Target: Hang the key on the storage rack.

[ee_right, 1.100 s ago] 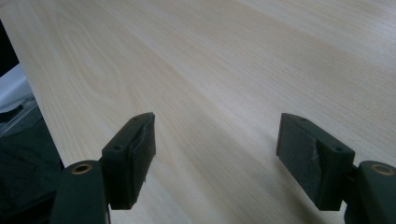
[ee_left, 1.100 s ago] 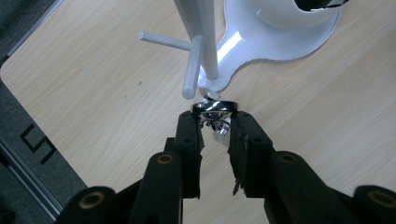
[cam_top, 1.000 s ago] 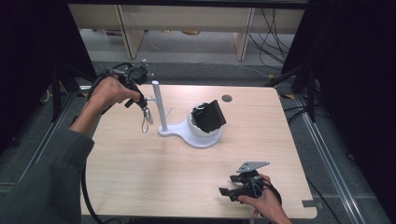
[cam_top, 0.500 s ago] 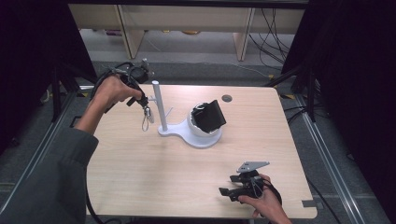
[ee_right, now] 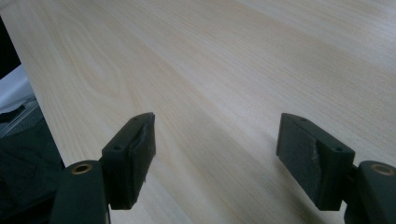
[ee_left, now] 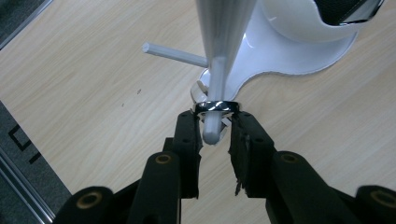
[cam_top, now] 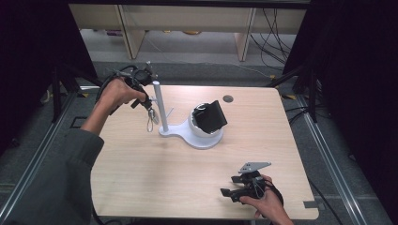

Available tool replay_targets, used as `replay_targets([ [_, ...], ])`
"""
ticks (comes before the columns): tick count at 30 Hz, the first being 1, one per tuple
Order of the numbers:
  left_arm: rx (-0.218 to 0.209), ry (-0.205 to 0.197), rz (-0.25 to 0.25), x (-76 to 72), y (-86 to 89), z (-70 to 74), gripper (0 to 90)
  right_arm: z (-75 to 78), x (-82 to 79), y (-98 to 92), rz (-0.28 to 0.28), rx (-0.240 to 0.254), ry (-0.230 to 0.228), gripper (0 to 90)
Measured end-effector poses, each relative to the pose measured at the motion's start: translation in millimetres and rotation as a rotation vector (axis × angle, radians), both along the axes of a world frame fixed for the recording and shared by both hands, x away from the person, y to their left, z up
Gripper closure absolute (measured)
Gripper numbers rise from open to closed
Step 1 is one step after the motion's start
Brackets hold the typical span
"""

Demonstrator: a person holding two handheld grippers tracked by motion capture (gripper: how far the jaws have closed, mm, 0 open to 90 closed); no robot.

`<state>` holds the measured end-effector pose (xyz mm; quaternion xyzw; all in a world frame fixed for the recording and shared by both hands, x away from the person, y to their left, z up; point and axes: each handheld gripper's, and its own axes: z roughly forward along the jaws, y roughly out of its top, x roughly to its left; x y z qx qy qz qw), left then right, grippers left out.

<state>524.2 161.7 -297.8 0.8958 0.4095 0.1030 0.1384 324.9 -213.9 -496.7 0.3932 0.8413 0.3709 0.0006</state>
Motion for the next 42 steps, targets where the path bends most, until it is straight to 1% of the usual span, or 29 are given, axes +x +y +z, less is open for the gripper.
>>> replay_targets([
  [3, -0.003, 0.005, -0.009, -0.7, 1.1, -0.7, 72.1, -0.3, 0.3, 0.1, 0.004, 0.003, 0.002, 29.1],
  [4, -0.002, 0.009, -0.01, -0.5, 1.5, -0.2, 72.1, -0.4, 0.3, 0.0, 0.001, -0.001, -0.003, 29.2],
  [5, -0.005, 0.007, -0.006, -0.6, 1.6, -0.1, 72.1, 0.0, -0.7, 0.7, -0.007, 0.001, 0.008, 29.2],
  [6, -0.006, 0.005, -0.004, -0.6, 1.8, -0.2, 72.0, -0.7, 0.9, -0.3, 0.006, -0.005, -0.015, 29.2],
  [8, -0.008, 0.001, -0.004, -1.4, 1.7, -0.1, 71.9, -0.4, 0.3, 0.0, 0.005, -0.003, -0.012, 29.2],
  [9, -0.016, 0.0, 0.002, -2.2, 1.5, 0.2, 71.7, -0.4, 0.3, 0.1, 0.004, -0.002, -0.011, 29.1],
  [11, -0.025, 0.001, -0.009, -2.9, 2.8, 2.9, 70.0, -0.7, 0.7, 0.0, 0.007, -0.005, -0.015, 29.1],
  [13, -0.033, -0.016, -0.002, -4.0, 3.8, 5.0, 68.6, -0.5, 0.6, 0.0, 0.007, -0.004, -0.013, 29.1],
  [15, -0.036, -0.008, -0.002, -4.8, 5.3, 5.2, 66.3, -0.5, 0.3, 0.2, 0.003, -0.003, -0.015, 29.2],
  [17, -0.027, -0.002, -0.009, -6.5, 6.9, 5.5, 66.2, -0.3, 0.3, 0.2, 0.005, -0.006, -0.011, 29.1],
  [18, -0.032, -0.001, -0.007, -7.6, 7.9, 5.7, 66.1, -0.2, -0.5, 0.8, -0.001, -0.004, -0.001, 29.1],
  [20, -0.04, 0.002, -0.006, -10.0, 9.9, 7.6, 65.7, -0.4, -0.1, 0.6, 0.002, -0.004, -0.003, 29.2],
  [21, -0.041, 0.0, -0.005, -11.3, 11.0, 9.0, 65.4, -0.2, -0.1, 0.5, 0.003, -0.001, 0.005, 29.2],
  [22, -0.044, -0.005, -0.003, -12.6, 12.0, 10.2, 65.1, -0.7, 1.1, -0.4, 0.007, -0.008, -0.021, 29.1],
  [25, -0.045, -0.004, -0.007, -16.1, 15.7, 12.6, 64.3, -0.6, 1.0, -0.4, 0.006, -0.008, -0.018, 29.1],
  [26, -0.045, -0.008, -0.007, -17.7, 16.8, 13.2, 64.0, -0.3, -0.2, 0.6, -0.002, -0.003, 0.0, 29.1],
  [28, -0.045, -0.011, -0.01, -20.9, 18.6, 13.8, 63.7, -0.1, -0.3, 0.7, -0.001, -0.002, 0.006, 29.1],
  [29, -0.048, -0.015, -0.018, -22.2, 19.7, 14.3, 63.4, -0.6, 0.8, 0.1, 0.008, -0.004, -0.009, 29.1],
  [30, -0.058, -0.01, -0.013, -24.6, 19.8, 14.3, 63.2, 0.0, -0.9, 1.1, -0.007, 0.0, 0.005, 29.2],
  [31, -0.062, -0.014, -0.02, -26.4, 20.4, 14.0, 62.8, -0.2, 0.1, 0.4, 0.0, -0.003, -0.005, 29.1],
  [33, -0.066, -0.016, -0.027, -29.8, 21.9, 13.0, 62.1, 0.1, -0.7, 0.9, -0.006, 0.0, 0.005, 29.1],
  [34, -0.067, -0.014, -0.024, -32.3, 21.7, 11.8, 61.8, -0.6, 1.0, -0.3, 0.007, -0.006, -0.018, 29.1],
  [35, -0.069, -0.01, -0.033, -35.0, 21.6, 10.3, 61.1, -0.5, 0.9, -0.3, 0.007, -0.004, -0.018, 29.1],
  [36, -0.07, 0.002, -0.051, -36.6, 22.8, 9.5, 60.3, -0.4, 0.3, 0.1, 0.002, -0.002, -0.01, 29.1],
  [39, -0.082, -0.009, -0.04, -41.4, 27.6, 6.2, 59.9, -1.1, 1.2, -0.7, 0.001, 0.003, -0.019, 29.1],
  [40, -0.093, -0.007, -0.047, -43.0, 29.7, 5.3, 59.8, -0.9, 1.1, -0.4, -0.004, 0.005, -0.012, 29.1],
  [41, -0.09, -0.006, -0.061, -43.9, 32.9, 4.8, 59.6, -0.6, 1.4, -1.0, -0.005, 0.002, -0.012, 29.1],
  [42, -0.095, -0.009, -0.057, -44.6, 36.1, 3.4, 58.7, -0.6, 2.0, -1.8, 0.001, 0.0, -0.017, 29.1],
])
